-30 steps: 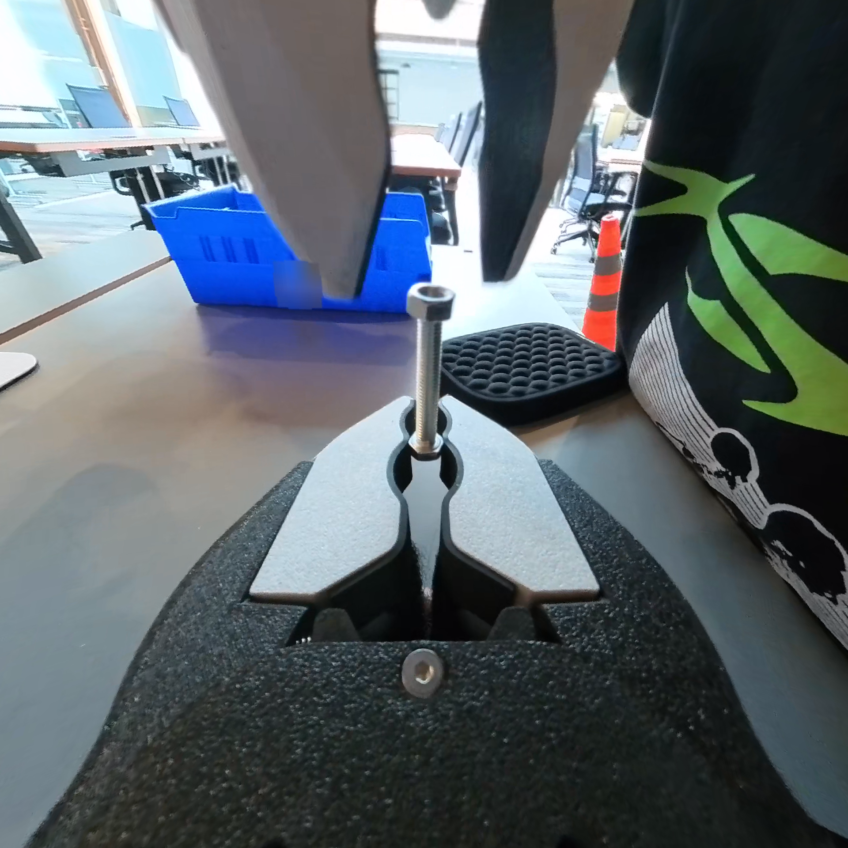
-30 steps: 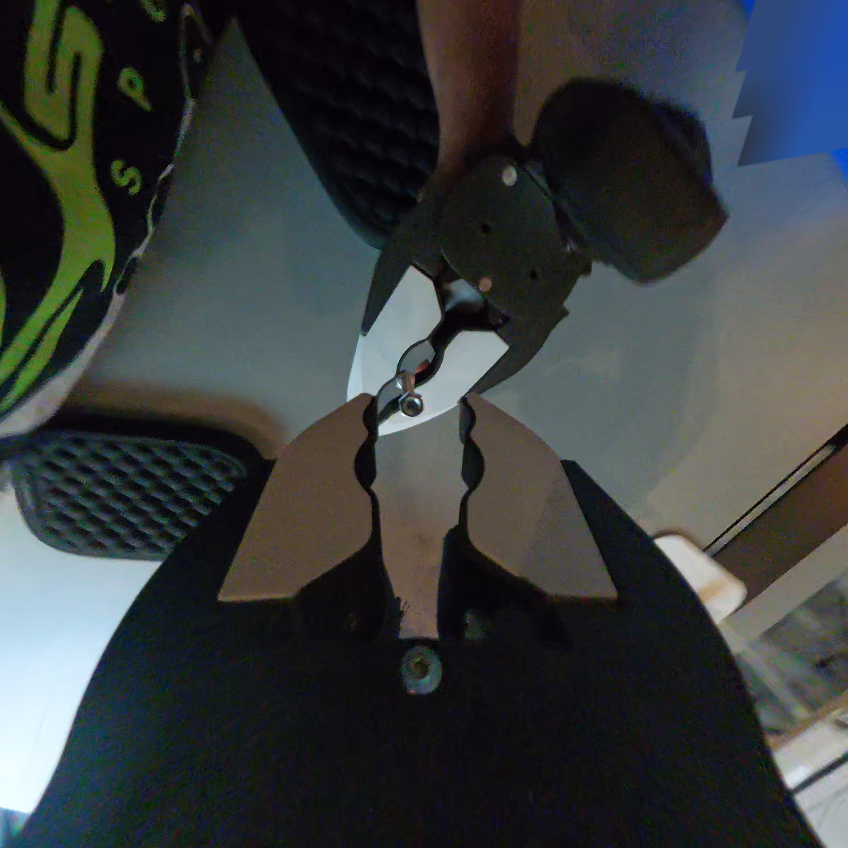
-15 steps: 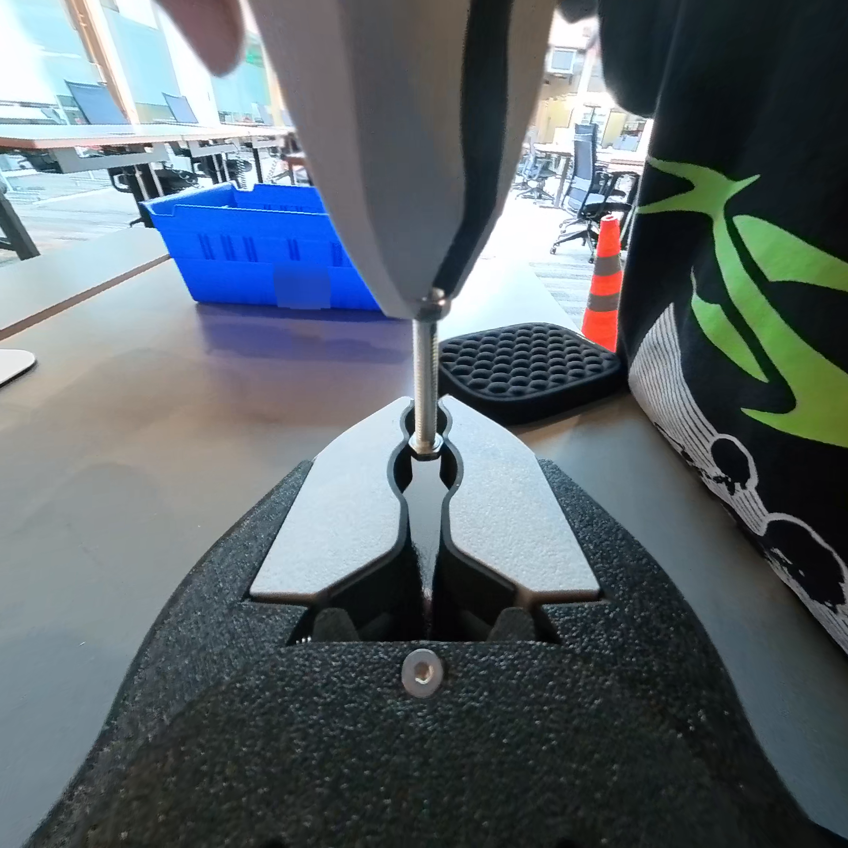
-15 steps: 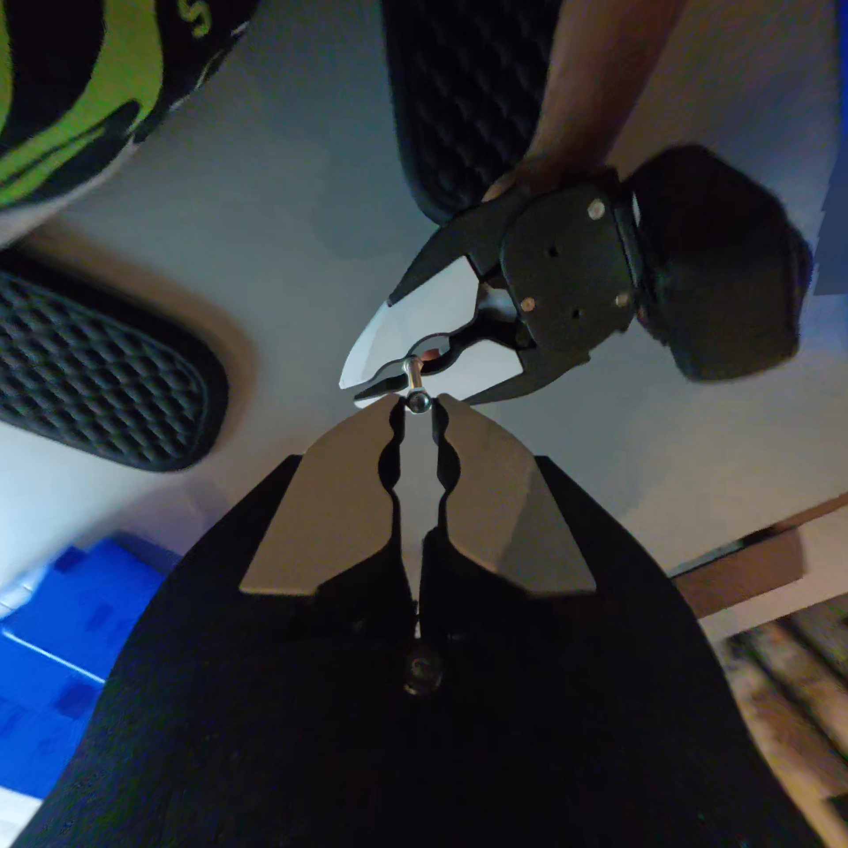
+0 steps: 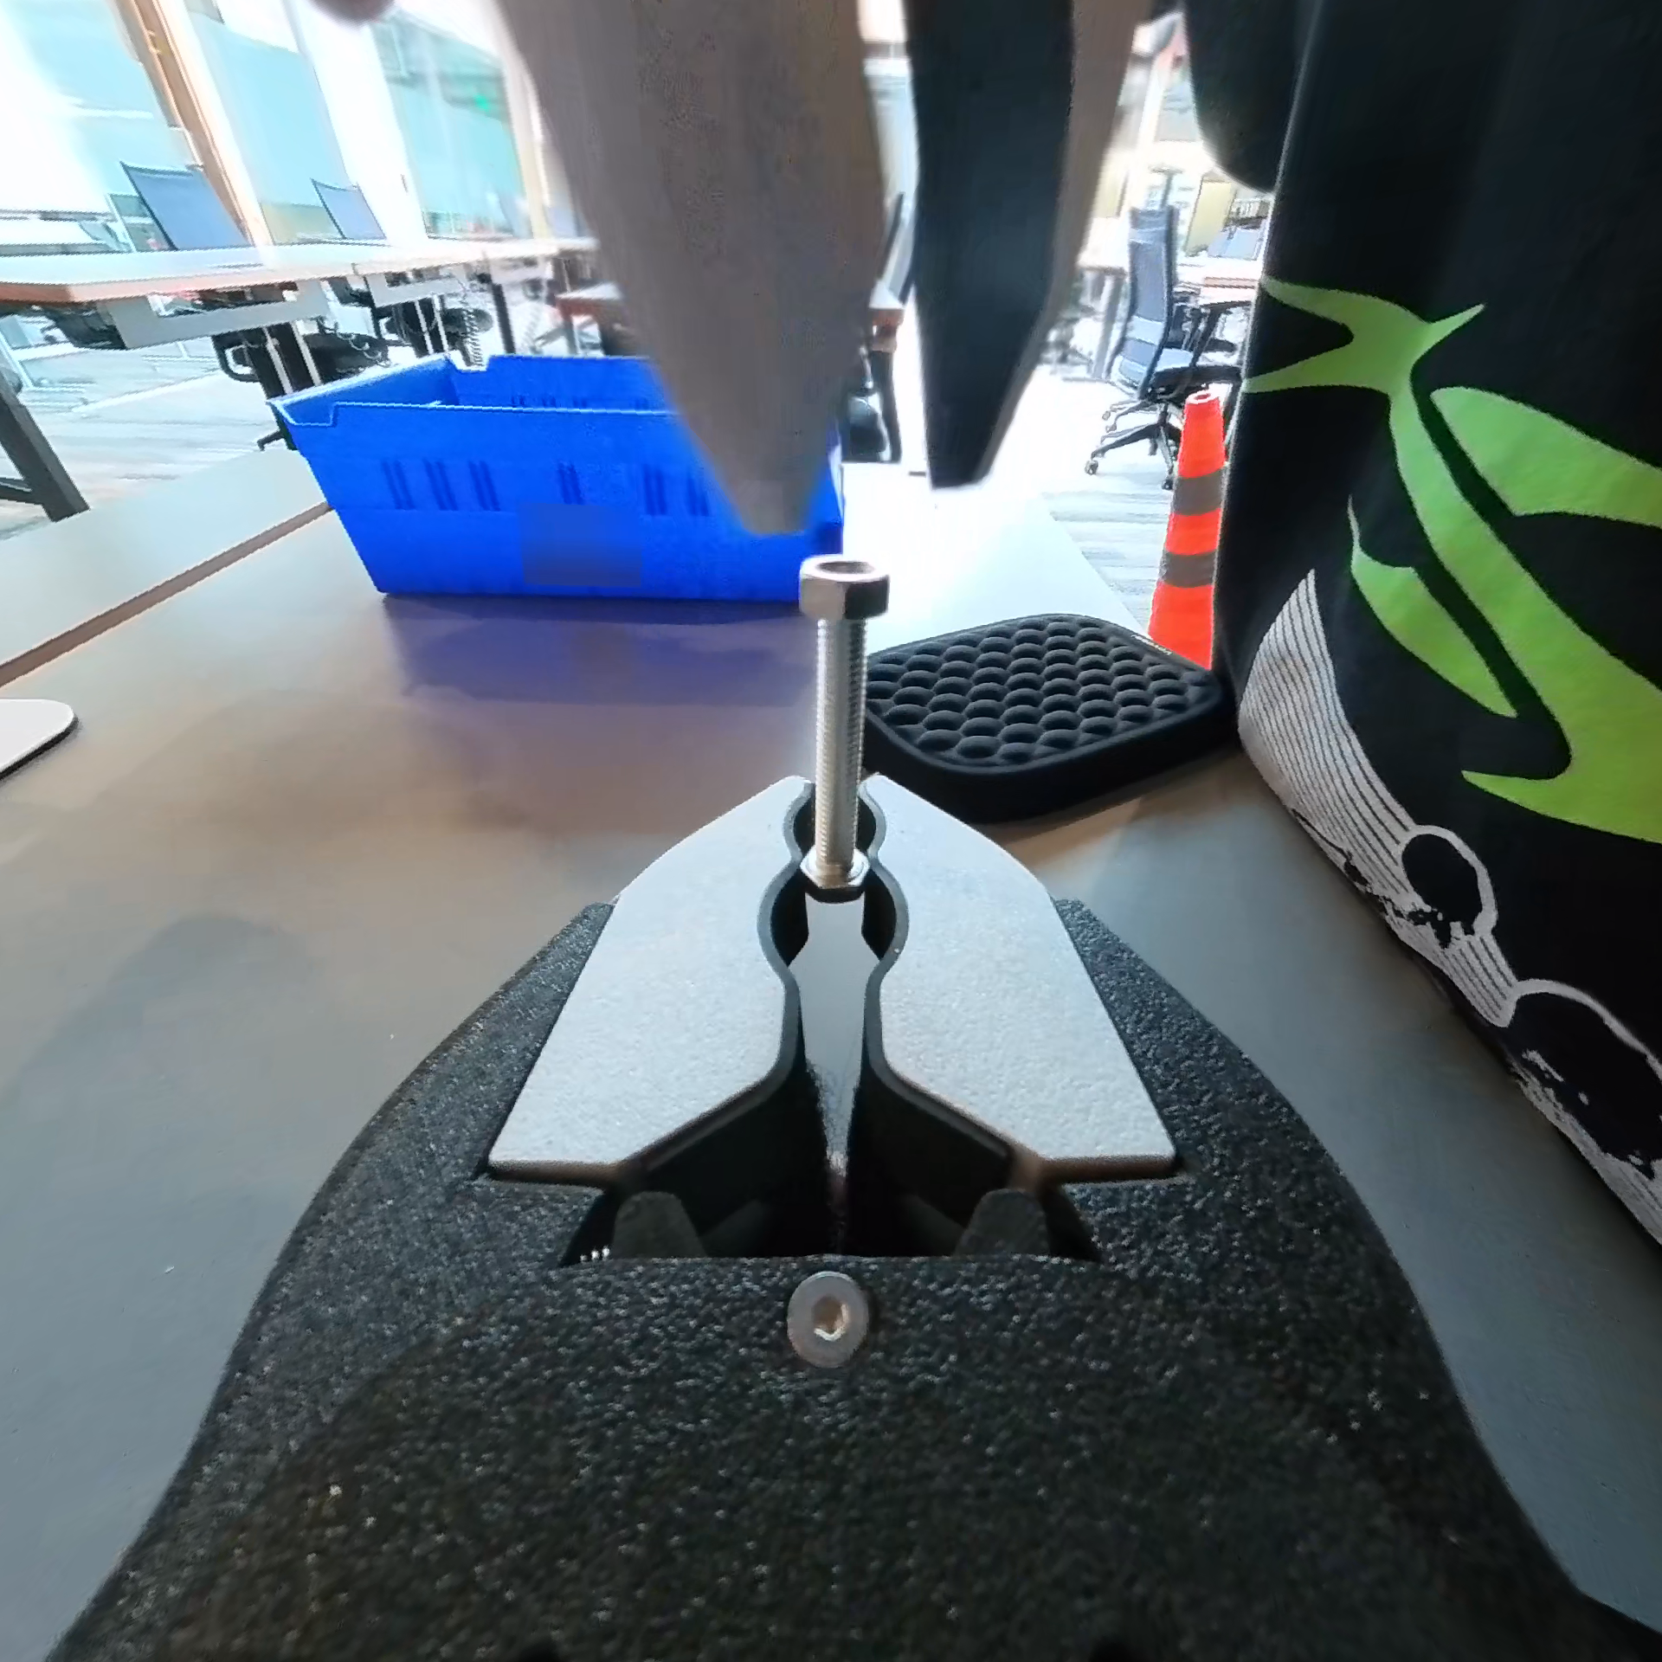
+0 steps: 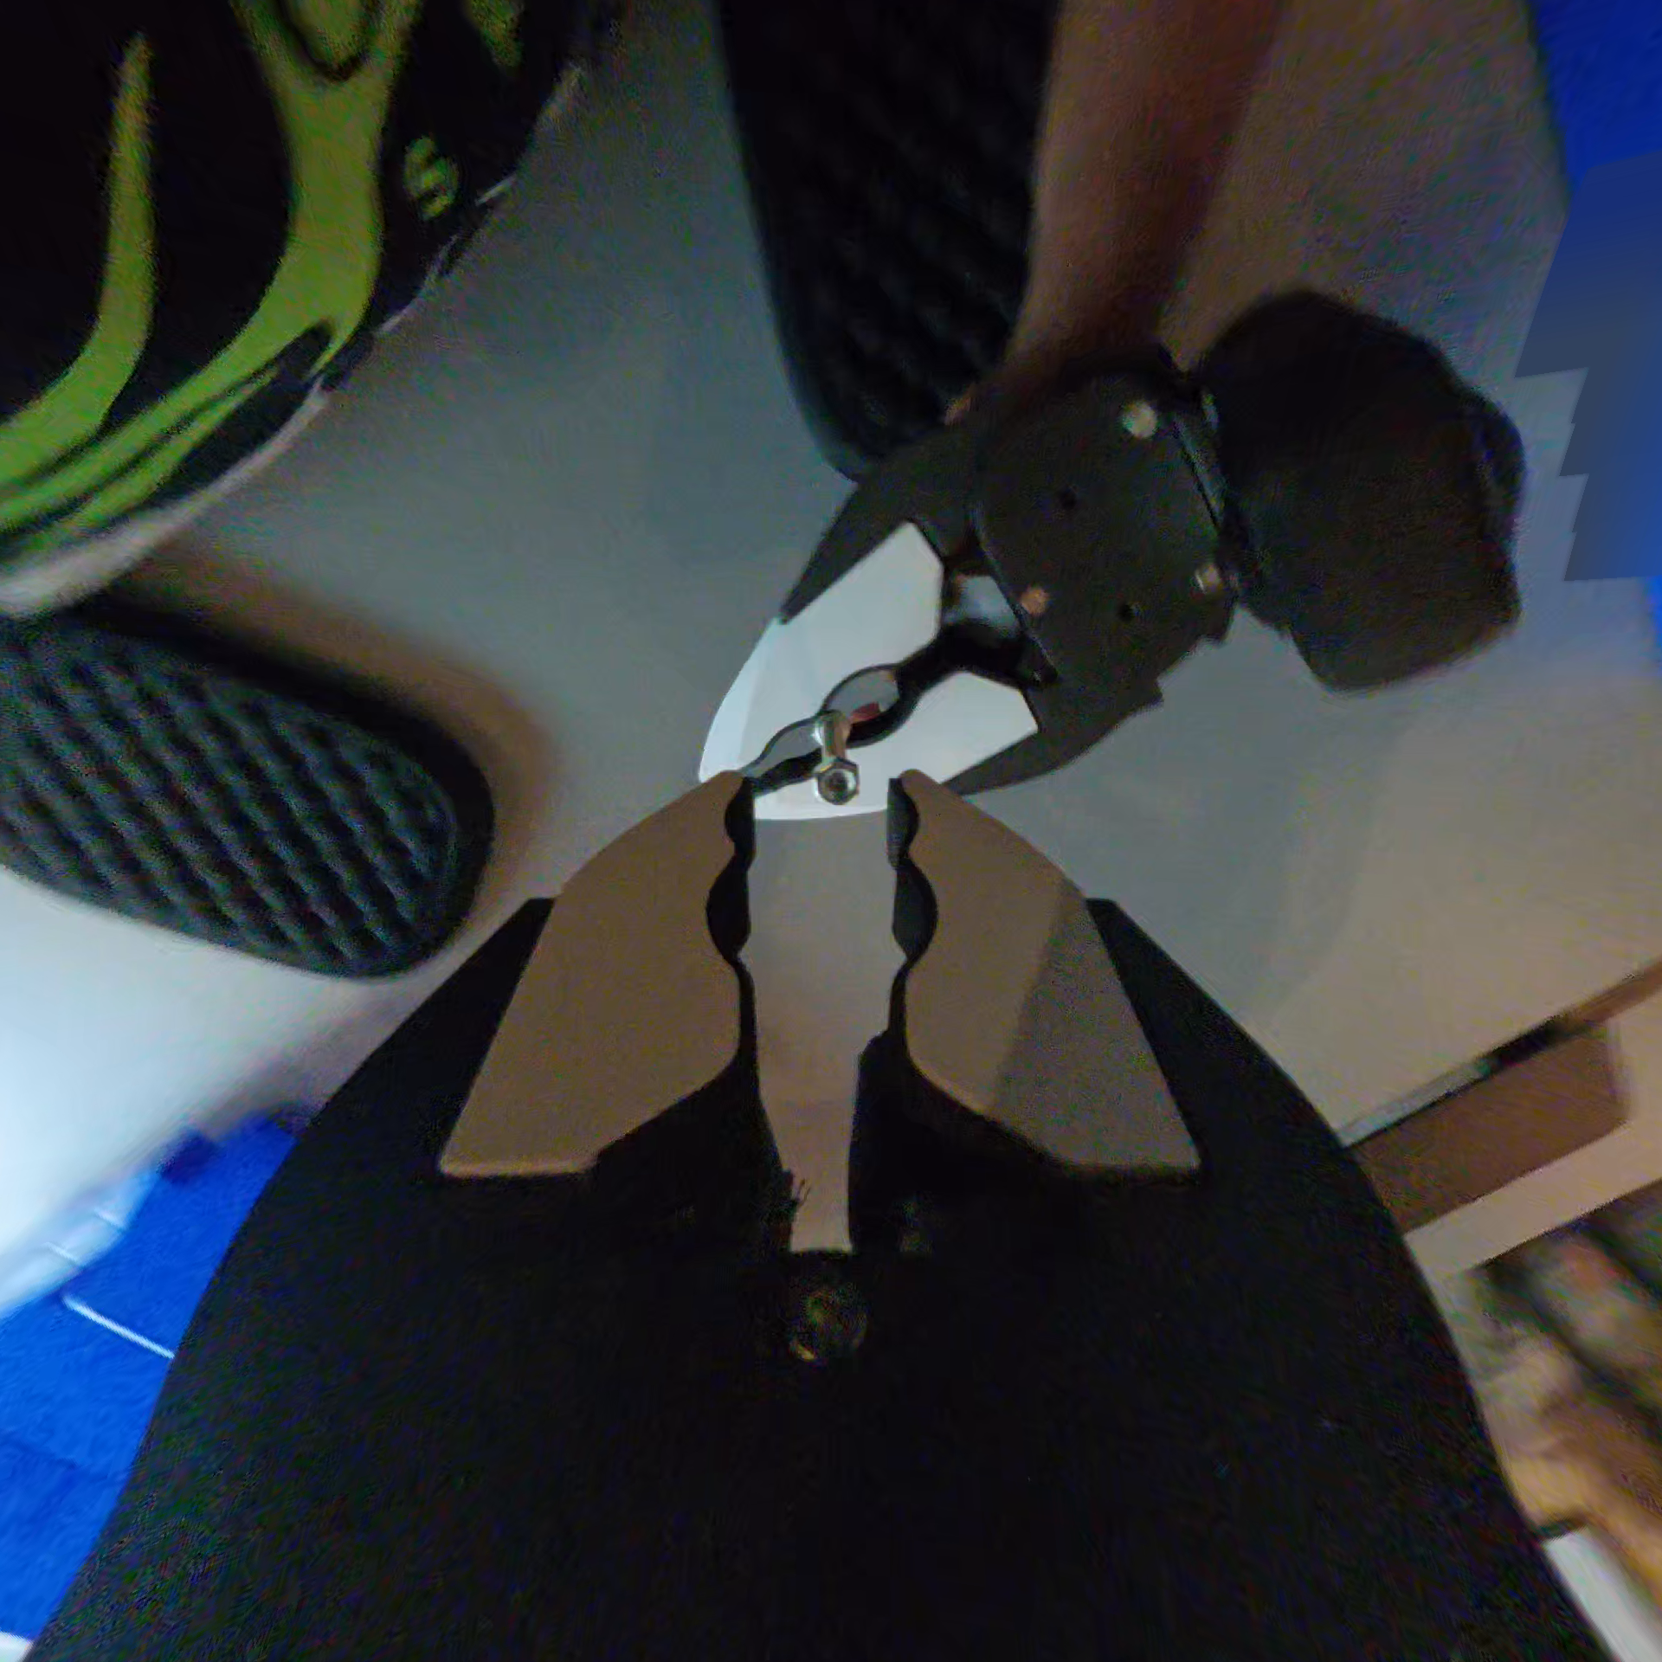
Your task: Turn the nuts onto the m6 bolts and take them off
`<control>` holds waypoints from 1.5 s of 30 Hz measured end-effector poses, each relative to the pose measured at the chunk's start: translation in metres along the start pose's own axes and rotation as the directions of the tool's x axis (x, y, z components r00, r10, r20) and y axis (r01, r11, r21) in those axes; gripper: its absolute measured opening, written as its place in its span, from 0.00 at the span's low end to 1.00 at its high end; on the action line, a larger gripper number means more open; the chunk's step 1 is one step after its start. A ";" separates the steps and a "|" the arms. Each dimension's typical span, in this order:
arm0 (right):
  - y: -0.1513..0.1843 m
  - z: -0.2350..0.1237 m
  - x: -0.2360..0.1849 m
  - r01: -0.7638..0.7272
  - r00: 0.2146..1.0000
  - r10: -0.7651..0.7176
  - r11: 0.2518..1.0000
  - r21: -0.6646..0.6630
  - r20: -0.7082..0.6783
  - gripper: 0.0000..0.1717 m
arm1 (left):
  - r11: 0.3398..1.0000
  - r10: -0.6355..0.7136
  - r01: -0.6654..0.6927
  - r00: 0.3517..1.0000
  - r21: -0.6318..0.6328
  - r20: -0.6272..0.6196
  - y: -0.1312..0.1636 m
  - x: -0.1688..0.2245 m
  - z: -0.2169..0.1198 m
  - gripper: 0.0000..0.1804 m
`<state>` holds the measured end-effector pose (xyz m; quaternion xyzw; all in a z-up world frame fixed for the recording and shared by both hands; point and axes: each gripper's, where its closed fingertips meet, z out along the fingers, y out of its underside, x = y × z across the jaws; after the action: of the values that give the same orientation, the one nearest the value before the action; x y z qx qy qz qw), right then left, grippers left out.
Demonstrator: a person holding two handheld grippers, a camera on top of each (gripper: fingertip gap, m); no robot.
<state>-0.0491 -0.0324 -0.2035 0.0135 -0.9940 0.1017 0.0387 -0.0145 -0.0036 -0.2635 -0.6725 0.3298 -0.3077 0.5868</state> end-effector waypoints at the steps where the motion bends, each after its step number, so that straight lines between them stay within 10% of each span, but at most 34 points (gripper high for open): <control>1: 0.000 0.000 0.000 0.100 0.995 -0.100 0.995 0.003 0.000 0.14 | 1.000 0.000 0.000 1.000 -0.001 -0.003 0.000 0.000 0.000 0.04; 24: 0.003 0.013 0.000 0.214 0.974 -0.212 0.976 -0.027 0.079 0.06 | 1.000 0.009 -0.009 1.000 -0.004 -0.019 0.001 0.003 0.000 0.04; 31: 0.004 0.012 0.002 -0.169 0.985 0.167 0.985 -0.039 -0.044 0.06 | 1.000 0.012 -0.012 1.000 0.000 0.017 0.000 -0.001 0.000 0.04; 37: 0.012 0.011 0.004 -0.637 0.758 0.631 0.771 0.026 -0.165 0.06 | 1.000 -0.002 0.001 0.997 0.004 0.074 0.000 -0.008 0.000 0.04; 41: 0.011 0.013 0.002 -0.671 0.723 0.666 0.740 0.046 -0.182 0.09 | 1.000 0.011 -0.011 0.997 -0.003 0.079 0.000 -0.008 0.000 0.04; 45: -0.001 0.010 0.000 -0.462 0.878 0.463 0.886 0.035 -0.119 0.24 | 1.000 0.005 -0.006 0.999 0.003 0.054 0.000 -0.005 0.000 0.04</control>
<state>-0.0497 -0.0350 -0.2136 -0.2303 -0.9638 0.1114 0.0750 -0.0175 0.0007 -0.2636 -0.6787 0.3152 -0.2883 0.5973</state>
